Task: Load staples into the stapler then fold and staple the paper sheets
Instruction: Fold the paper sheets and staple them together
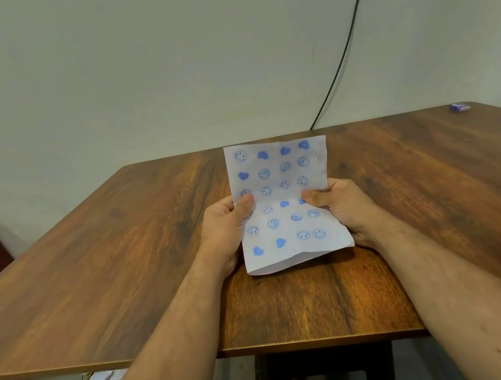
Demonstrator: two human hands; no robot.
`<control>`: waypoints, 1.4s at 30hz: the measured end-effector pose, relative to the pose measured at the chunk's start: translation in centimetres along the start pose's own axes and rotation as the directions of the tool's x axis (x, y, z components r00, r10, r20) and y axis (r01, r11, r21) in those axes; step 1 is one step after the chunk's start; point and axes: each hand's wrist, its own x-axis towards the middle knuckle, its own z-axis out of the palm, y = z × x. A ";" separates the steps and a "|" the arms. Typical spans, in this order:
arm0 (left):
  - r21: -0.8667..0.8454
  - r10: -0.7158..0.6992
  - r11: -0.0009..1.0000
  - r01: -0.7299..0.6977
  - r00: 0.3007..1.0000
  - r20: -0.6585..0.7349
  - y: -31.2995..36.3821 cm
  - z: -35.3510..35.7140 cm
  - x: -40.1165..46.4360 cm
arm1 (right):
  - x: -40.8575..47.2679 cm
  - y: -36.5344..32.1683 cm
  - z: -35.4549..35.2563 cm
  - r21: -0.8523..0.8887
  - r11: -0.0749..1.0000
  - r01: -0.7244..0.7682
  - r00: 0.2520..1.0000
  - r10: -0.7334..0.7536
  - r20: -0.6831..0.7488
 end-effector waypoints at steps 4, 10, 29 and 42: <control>-0.016 -0.011 1.000 0.011 1.000 0.022 -0.1 -0.2 0.1 | -0.3 -0.1 0.1 0.035 0.999 0.015 1.000 -0.016 0.013; -0.006 0.064 0.998 -0.064 0.998 -0.012 0.0 -0.1 0.2 | -1.1 -0.9 0.6 0.042 0.999 -0.008 1.000 0.008 0.010; -0.056 0.056 0.997 -0.054 0.997 0.043 0.1 -0.5 -0.2 | -0.7 -0.2 0.2 -0.115 0.992 0.041 0.998 -0.046 -0.042; -0.008 -0.042 0.999 0.042 0.999 -0.027 0.1 -0.8 0.5 | -0.3 -0.1 0.0 -0.071 0.997 0.011 1.000 -0.011 -0.006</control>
